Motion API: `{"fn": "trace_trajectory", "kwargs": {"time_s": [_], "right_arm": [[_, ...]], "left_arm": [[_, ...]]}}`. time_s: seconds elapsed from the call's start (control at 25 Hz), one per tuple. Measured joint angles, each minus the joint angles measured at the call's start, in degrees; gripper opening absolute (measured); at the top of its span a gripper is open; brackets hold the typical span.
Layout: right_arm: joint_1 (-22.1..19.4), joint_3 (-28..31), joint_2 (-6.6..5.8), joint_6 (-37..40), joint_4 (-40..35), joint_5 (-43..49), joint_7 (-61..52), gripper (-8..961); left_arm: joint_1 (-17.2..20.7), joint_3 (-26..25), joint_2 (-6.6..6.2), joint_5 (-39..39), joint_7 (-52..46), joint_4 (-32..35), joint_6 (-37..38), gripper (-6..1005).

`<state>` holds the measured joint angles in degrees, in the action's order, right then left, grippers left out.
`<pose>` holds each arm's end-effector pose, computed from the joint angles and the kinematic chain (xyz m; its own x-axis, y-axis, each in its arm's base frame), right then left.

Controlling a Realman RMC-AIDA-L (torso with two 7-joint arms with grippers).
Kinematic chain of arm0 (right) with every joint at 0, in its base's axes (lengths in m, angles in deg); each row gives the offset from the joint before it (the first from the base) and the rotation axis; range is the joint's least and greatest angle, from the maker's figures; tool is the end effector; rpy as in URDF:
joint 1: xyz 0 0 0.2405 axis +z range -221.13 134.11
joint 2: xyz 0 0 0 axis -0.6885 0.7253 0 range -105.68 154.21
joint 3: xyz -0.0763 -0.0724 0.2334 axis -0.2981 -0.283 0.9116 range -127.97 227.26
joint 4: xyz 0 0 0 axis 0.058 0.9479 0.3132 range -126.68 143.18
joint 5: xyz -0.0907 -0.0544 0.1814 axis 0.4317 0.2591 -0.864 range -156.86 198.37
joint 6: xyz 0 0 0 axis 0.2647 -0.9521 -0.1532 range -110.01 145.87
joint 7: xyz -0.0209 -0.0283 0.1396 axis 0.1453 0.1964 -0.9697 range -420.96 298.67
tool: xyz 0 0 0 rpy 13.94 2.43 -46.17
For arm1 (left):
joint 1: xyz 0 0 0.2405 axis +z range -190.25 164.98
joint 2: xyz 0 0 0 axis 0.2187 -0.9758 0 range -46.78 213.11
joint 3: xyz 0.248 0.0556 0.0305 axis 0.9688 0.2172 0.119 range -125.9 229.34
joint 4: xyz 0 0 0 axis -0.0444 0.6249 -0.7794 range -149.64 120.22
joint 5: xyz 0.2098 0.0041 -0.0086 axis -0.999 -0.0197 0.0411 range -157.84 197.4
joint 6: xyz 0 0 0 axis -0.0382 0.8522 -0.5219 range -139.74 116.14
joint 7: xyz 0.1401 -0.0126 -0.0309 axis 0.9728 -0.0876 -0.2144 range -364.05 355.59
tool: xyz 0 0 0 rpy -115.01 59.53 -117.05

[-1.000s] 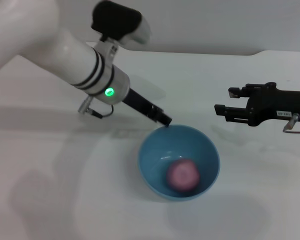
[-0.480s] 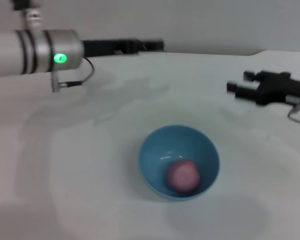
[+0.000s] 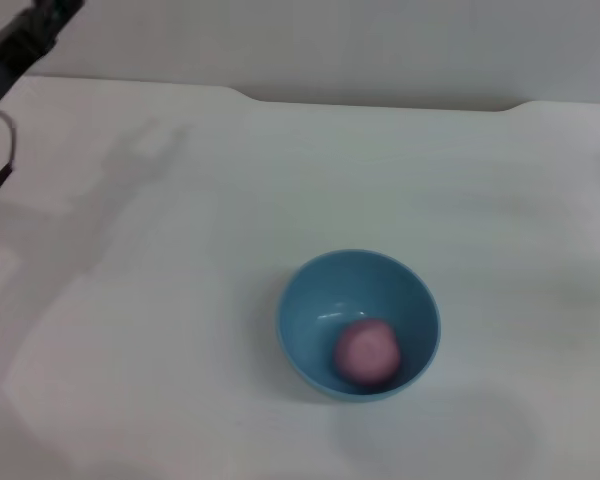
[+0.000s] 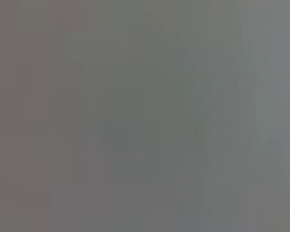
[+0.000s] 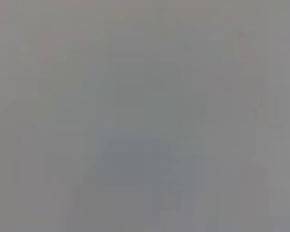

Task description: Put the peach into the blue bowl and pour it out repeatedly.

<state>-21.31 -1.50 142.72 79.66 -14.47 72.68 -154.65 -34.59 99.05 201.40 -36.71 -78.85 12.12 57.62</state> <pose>0.3316 0.3540 0.0414 -0.1568 -0.2448 -0.9568 -0.9606 -0.1873 0.2053 -0.3111 0.3535 0.0623 0.2201 0.0954 0.9708 0.9026 -0.3974 -0.1656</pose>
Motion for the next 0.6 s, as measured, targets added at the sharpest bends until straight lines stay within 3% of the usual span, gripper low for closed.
{"fn": "trace_trajectory", "kwargs": {"time_s": [0.2,0.44,0.6], "right_arm": [[-1.1,3.6,0.69,7.1,7.7,-8.7,20.5,648],[4.1,6.1,1.38,15.0,27.4,-24.8,71.7,645],[5.7,8.6,1.31,17.5,33.4,-28.8,87.2,642]], "left_arm": [[0.5,-0.4,0.30,4.1,30.9,-7.4,-4.5,720],[-1.4,-0.5,0.63,14.3,62.2,-18.8,-4.4,720],[-2.4,-1.4,0.74,18.6,69.8,-23.7,-3.2,719]]}}
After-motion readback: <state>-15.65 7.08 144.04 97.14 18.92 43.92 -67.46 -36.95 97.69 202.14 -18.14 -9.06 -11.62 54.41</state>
